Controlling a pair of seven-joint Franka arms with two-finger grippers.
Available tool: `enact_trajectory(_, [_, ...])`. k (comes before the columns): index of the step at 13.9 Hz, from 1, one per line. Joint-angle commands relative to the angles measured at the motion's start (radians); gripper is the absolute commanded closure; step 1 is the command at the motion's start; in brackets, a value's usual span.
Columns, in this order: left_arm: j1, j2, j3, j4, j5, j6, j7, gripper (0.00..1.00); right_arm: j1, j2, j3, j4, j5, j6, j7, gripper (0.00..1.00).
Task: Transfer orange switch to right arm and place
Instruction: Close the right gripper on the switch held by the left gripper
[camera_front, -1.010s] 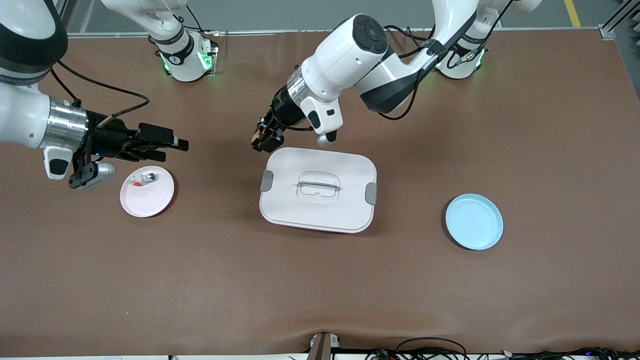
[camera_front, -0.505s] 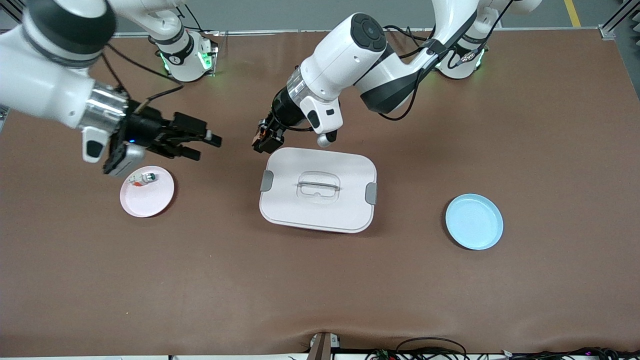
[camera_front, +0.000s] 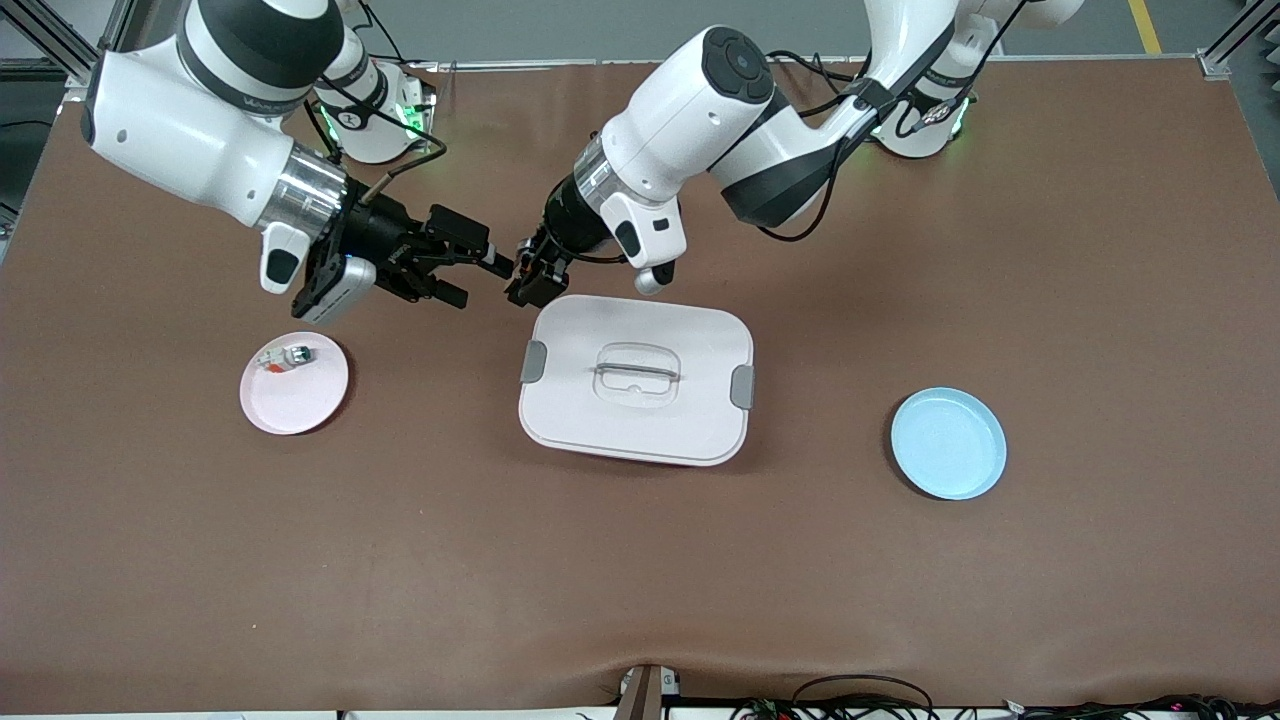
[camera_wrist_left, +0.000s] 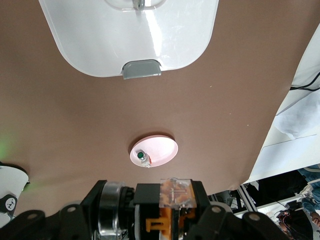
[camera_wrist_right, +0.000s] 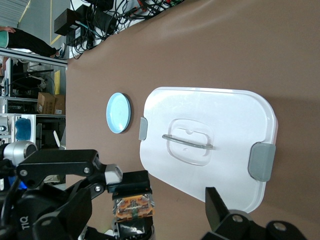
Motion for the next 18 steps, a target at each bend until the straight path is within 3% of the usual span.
enact_trajectory(1, [-0.004,0.003,0.003,0.012,0.023,0.007,-0.015,0.72,0.022,-0.051,-0.007,-0.068,0.079,0.047,-0.019,0.0])
enact_trajectory(18, [0.001,-0.003,0.003,0.014,0.023,0.009,-0.013,0.72,0.073,-0.062,-0.007,-0.12,0.108,0.145,-0.064,0.0])
